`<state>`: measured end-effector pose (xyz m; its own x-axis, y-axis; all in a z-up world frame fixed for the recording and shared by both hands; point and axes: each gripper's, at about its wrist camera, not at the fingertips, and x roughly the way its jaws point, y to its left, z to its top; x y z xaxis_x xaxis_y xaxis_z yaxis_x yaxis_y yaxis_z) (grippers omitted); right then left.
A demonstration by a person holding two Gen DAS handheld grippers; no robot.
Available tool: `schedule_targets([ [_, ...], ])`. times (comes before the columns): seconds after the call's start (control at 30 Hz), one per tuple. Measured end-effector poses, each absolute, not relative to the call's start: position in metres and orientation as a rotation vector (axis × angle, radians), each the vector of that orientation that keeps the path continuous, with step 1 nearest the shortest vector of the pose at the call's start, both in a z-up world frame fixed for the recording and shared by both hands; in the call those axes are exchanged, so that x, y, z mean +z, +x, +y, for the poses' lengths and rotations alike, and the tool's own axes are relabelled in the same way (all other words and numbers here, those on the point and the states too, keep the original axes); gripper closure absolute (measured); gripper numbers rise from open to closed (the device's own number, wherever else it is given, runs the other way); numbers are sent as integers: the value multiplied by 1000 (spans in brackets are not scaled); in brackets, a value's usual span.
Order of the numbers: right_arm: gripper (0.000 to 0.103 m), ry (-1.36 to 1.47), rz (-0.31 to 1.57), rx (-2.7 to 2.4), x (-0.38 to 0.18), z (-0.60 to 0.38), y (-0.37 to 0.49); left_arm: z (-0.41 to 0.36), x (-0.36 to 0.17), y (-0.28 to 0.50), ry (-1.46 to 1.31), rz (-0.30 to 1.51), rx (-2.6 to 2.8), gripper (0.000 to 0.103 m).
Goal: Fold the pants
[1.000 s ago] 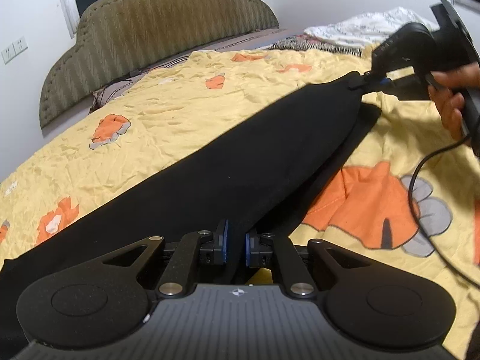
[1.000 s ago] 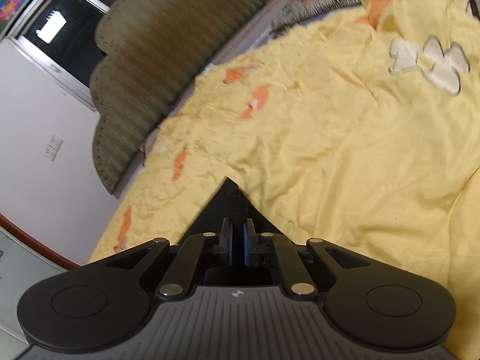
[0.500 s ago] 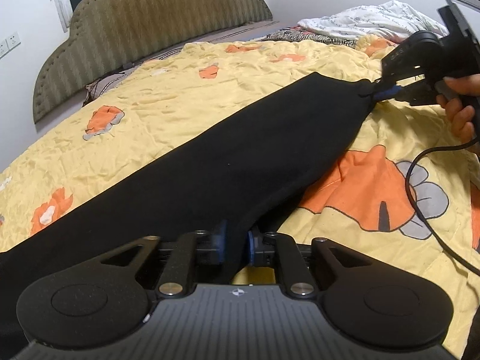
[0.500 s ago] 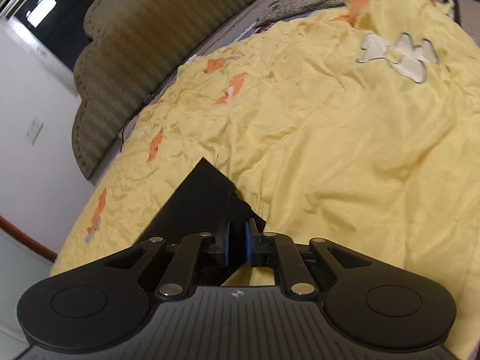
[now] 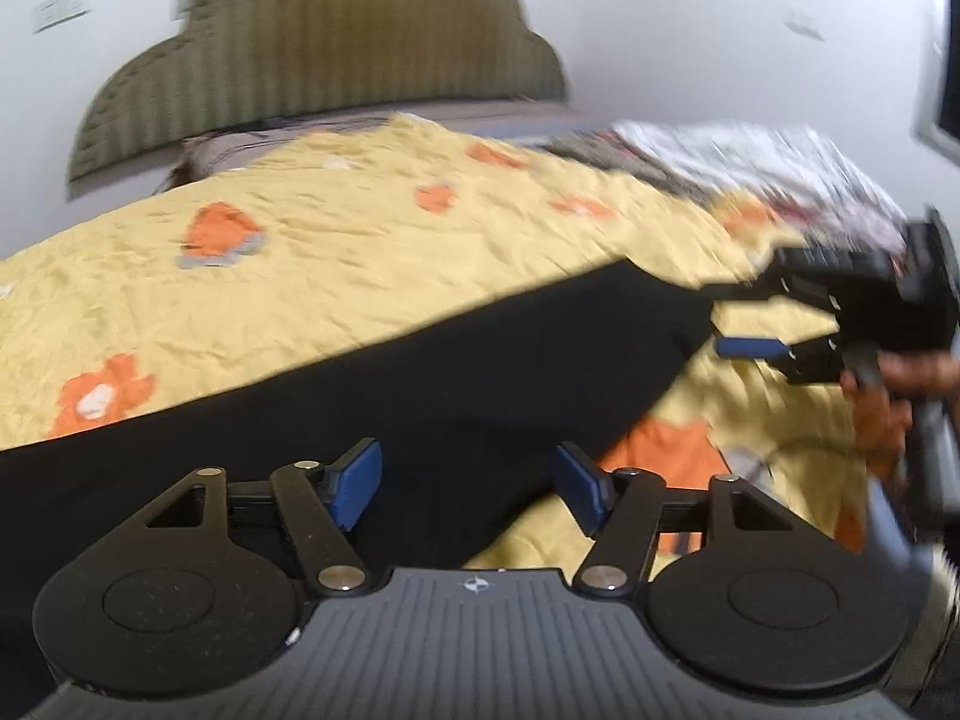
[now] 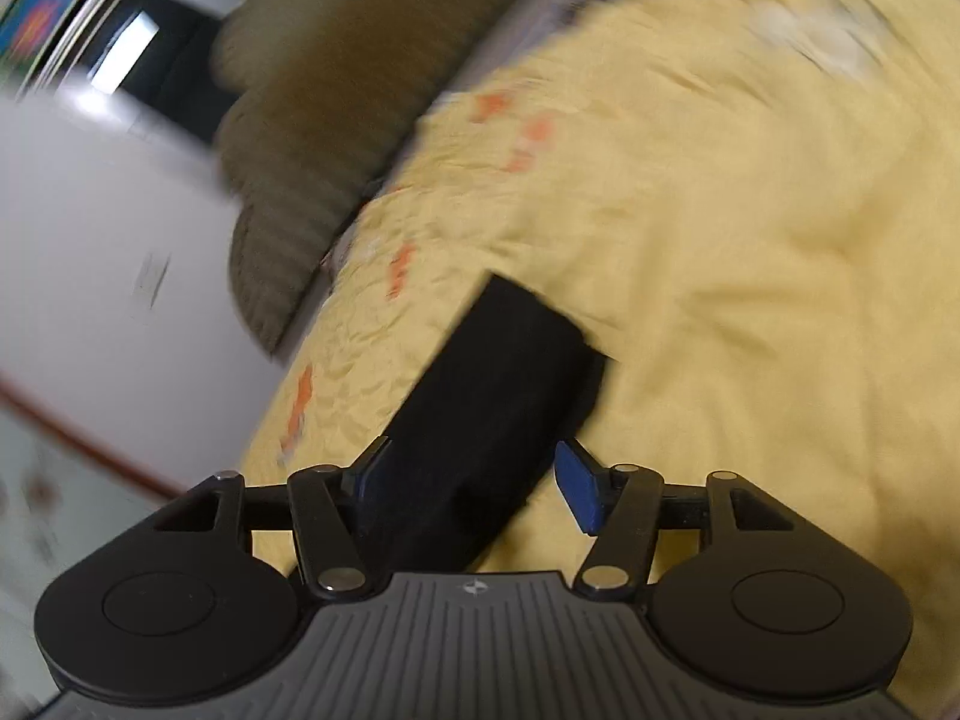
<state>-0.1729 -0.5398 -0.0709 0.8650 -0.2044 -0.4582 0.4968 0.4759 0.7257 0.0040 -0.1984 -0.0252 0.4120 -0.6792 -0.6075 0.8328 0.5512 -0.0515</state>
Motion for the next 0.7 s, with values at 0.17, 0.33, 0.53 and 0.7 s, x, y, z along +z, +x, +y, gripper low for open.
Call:
schedule_targets([
  [0.17,44,373,594,-288,-31,-493,-82,-195,-30,34,271,685,-815,32],
  [0.33,42,37,823,-202,-53,-469,1,-201,-51,74,352,813,-704,32],
  [0.53,40,137,795,-259,-51,-501,40,-214,-63,120,328,803,-633,22],
  [0.7,39,86,748,-214,-31,-475,2,-202,-51,105,321,764,-661,22],
])
